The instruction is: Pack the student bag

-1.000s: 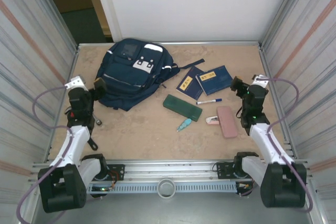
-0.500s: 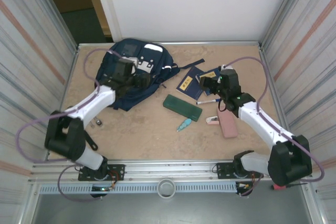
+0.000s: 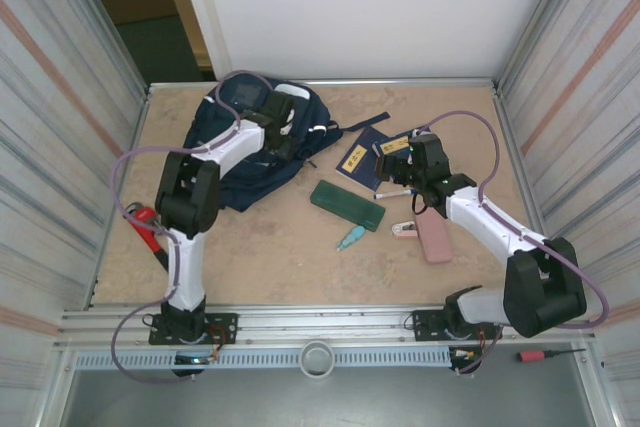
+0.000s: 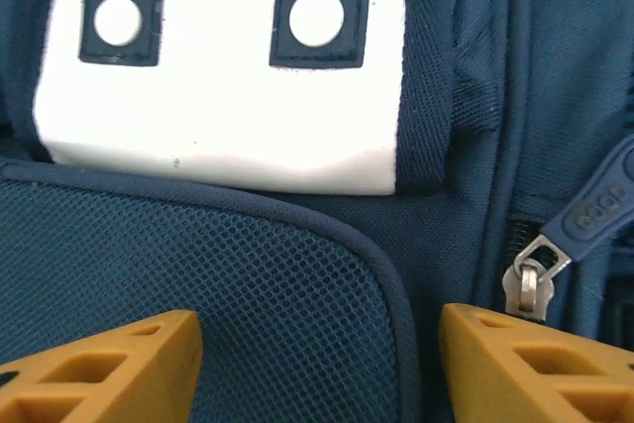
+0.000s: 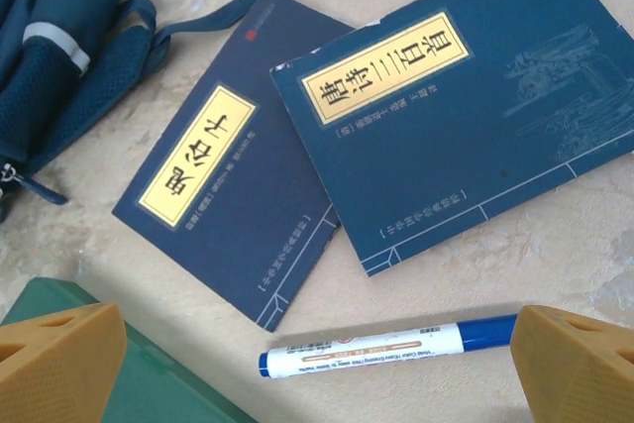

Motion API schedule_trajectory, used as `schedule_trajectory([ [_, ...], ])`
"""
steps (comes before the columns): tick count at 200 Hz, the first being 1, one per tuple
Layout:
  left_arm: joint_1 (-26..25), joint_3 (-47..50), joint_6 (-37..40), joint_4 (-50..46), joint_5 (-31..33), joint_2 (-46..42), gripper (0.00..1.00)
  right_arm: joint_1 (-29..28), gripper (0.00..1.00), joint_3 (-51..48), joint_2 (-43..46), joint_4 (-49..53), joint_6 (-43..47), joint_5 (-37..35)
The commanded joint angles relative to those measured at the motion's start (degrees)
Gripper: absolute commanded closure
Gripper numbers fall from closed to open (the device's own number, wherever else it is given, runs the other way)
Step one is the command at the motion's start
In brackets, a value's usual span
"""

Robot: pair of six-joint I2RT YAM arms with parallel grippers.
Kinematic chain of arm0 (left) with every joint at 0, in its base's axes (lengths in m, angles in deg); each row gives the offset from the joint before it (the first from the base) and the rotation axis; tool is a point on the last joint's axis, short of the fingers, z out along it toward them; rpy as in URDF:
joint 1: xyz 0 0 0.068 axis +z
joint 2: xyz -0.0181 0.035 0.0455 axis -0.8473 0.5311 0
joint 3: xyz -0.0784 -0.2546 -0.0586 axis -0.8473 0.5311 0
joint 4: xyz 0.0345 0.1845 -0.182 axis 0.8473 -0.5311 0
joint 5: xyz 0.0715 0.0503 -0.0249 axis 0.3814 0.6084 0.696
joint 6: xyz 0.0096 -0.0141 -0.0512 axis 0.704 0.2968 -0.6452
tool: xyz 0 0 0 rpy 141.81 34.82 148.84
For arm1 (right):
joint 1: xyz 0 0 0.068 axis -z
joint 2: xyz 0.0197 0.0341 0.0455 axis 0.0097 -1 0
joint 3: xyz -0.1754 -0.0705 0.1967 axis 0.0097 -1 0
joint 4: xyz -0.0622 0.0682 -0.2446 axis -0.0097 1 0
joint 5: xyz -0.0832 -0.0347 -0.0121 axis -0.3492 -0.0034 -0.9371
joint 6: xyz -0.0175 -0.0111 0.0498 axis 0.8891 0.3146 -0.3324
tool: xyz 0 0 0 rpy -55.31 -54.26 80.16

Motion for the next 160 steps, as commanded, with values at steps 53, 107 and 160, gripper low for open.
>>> schedule_trajectory([
  [53, -0.14, -2.51, 2.22, -3.21, -1.40, 3.98, 0.77, -1.20, 0.01, 3.56, -3.23, 1.57, 0.30, 0.87],
  [107, -0.14, 10.21, 10.74, 10.35, -14.44, -8.65, 1.00, 0.04, 0.00, 9.96, -7.26, 7.00, 0.26, 9.01],
  [160, 2.17, 22.27, 15.26, 25.17, -27.90, -20.25, 1.00, 0.65, 0.06, 19.16, -19.80, 3.29, -8.14, 26.70],
])
